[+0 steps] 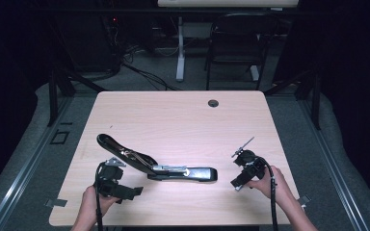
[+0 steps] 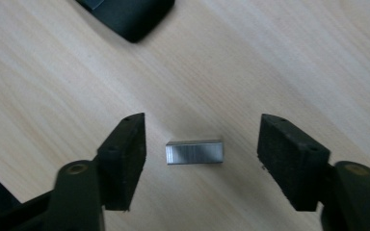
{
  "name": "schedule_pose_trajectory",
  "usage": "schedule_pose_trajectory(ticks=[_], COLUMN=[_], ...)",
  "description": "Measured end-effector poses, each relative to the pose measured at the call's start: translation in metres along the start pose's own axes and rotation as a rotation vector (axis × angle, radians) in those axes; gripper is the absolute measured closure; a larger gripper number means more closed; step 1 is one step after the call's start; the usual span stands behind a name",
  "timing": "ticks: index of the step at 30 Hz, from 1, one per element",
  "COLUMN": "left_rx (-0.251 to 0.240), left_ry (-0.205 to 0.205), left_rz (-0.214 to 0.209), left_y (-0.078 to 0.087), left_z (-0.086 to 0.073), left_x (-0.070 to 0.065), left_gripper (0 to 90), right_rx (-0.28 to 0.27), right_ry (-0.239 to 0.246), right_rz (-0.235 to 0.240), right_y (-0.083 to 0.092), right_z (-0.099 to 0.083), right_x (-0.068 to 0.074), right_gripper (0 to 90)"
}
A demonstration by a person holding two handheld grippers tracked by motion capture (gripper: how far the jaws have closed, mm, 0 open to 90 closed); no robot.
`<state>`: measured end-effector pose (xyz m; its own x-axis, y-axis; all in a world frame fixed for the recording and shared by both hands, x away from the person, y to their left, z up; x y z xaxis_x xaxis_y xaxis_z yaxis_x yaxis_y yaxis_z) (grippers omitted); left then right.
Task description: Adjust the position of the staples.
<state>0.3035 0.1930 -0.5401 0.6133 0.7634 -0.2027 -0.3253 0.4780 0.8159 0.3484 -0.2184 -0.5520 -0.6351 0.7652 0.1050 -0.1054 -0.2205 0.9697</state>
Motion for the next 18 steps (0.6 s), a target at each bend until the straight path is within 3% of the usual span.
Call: schedule_pose_trajectory(ticks=[5, 10, 11, 14, 15, 18], left_rx=[0.000, 0.005, 0.006, 0.008, 0.008, 0.014], left_ry=[0.001, -0.002, -0.002, -0.003, -0.003, -0.009], left_rz=[0.002, 0.000, 0.000, -0.003, -0.004, -0.003], left_y=[-0.001, -0.001, -0.001, -0.001, -0.001, -0.001], left_z=[0.000, 0.000, 0.000, 0.000, 0.000, 0.000], left_x=[0.000, 0.000, 0.000, 0.000, 0.000, 0.000], left_gripper=[0.1, 0.1, 0.1, 0.1, 0.1, 0.1], right_rx=[0.046, 0.070, 0.051, 0.094, 0.076, 0.095], right_ry=[0.054, 0.032, 0.011, 0.041, 0.022, 0.039], right_rz=[-0.001, 0.003, 0.009, 0.010, 0.025, 0.014], right_y=[-0.004, -0.009, -0.010, -0.010, -0.012, -0.014], right_z=[0.000, -0.001, -0.001, -0.001, -0.002, -0.002], right_x=[0.004, 0.003, 0.004, 0.002, 0.004, 0.004], right_gripper=[43.0, 45.2, 46.4, 46.2, 46.2, 46.0])
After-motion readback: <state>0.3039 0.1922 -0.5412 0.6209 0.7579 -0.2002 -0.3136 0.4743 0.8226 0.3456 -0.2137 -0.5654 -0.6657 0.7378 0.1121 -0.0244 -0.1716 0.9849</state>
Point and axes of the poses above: each handheld gripper's, and its own axes: y roughly backward along the jaws, z roughly out of its top, x roughly to its left, the point moved 3 cm from there along -y, roughly forward along the jaws, and after that the axes turned 2 degrees about -y, right-handed, at the moved point
